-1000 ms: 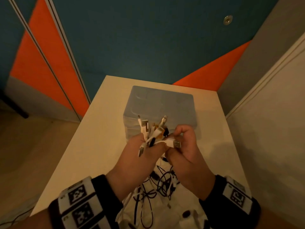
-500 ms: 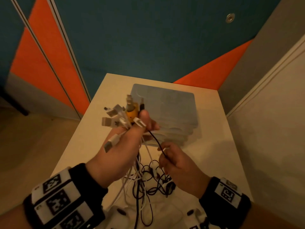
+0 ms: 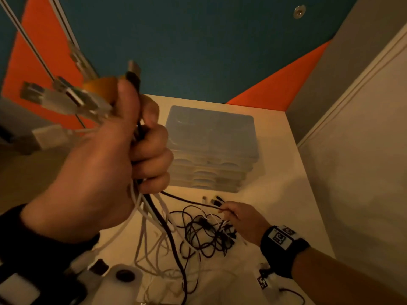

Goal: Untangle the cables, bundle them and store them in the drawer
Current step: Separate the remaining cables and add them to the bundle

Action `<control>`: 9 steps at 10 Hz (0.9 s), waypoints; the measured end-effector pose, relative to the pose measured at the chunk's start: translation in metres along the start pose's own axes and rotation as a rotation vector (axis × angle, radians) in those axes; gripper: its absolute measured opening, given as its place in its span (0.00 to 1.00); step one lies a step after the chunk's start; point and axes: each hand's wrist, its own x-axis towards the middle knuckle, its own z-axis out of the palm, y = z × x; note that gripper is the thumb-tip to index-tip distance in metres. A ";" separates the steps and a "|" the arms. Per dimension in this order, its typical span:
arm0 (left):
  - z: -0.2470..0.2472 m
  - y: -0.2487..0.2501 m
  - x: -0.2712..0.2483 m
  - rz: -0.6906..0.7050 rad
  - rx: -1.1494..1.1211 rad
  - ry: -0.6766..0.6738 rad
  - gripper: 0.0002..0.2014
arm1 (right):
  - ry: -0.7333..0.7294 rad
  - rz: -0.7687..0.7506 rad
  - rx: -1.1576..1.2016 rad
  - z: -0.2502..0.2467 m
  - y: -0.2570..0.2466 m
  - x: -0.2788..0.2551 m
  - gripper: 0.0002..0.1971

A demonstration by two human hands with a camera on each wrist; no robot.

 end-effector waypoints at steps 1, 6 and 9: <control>-0.007 -0.014 0.003 -0.101 0.081 -0.053 0.19 | 0.072 0.011 0.104 -0.007 -0.009 -0.002 0.12; -0.011 -0.125 0.021 0.124 0.882 -0.155 0.09 | 0.202 -0.302 0.555 -0.038 -0.097 -0.010 0.06; -0.002 -0.092 0.016 0.320 0.750 -0.240 0.20 | 0.198 -0.270 0.289 -0.029 -0.076 -0.003 0.12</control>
